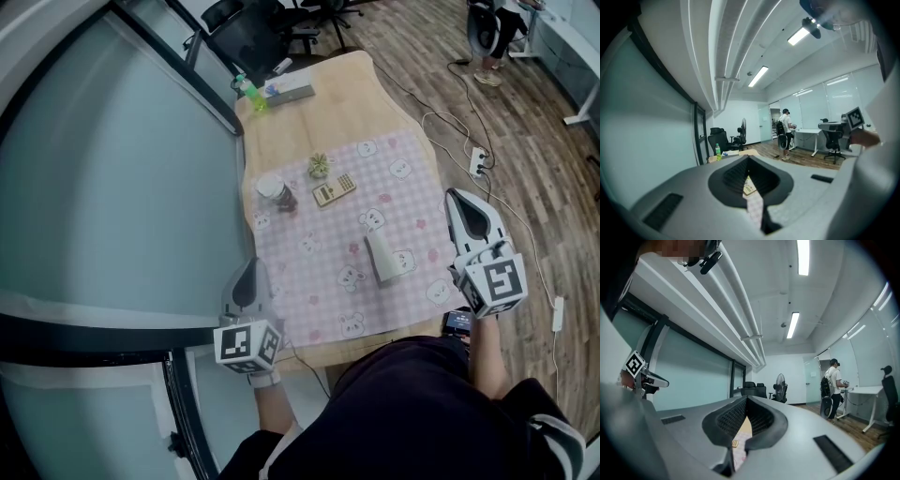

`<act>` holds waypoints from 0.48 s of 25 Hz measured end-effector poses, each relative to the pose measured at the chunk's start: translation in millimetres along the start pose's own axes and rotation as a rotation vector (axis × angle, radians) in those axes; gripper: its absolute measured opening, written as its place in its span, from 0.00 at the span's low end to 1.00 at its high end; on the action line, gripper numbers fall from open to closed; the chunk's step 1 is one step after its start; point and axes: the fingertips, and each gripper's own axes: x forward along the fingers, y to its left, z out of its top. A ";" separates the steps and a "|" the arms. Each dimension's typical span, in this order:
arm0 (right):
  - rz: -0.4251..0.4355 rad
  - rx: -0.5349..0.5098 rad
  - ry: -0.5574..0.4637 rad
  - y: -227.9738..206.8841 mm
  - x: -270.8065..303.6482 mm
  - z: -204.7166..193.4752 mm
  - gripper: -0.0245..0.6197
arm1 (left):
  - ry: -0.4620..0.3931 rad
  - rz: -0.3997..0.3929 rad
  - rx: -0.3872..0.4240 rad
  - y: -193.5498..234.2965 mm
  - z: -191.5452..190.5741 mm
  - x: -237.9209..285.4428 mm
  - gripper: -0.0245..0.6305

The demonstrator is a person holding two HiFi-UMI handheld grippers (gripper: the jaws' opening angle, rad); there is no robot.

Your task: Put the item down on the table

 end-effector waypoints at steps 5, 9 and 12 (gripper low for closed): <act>-0.017 -0.019 0.022 -10.8 -4.1 -5.1 0.06 | -0.014 -0.008 0.003 -2.2 3.3 1.7 0.04; -0.014 -0.031 0.026 -10.1 -4.5 -3.1 0.06 | -0.012 -0.013 0.000 -3.1 2.7 2.4 0.04; -0.007 -0.037 0.027 -7.5 -3.0 -1.0 0.06 | -0.011 -0.012 0.000 -2.4 3.2 2.9 0.04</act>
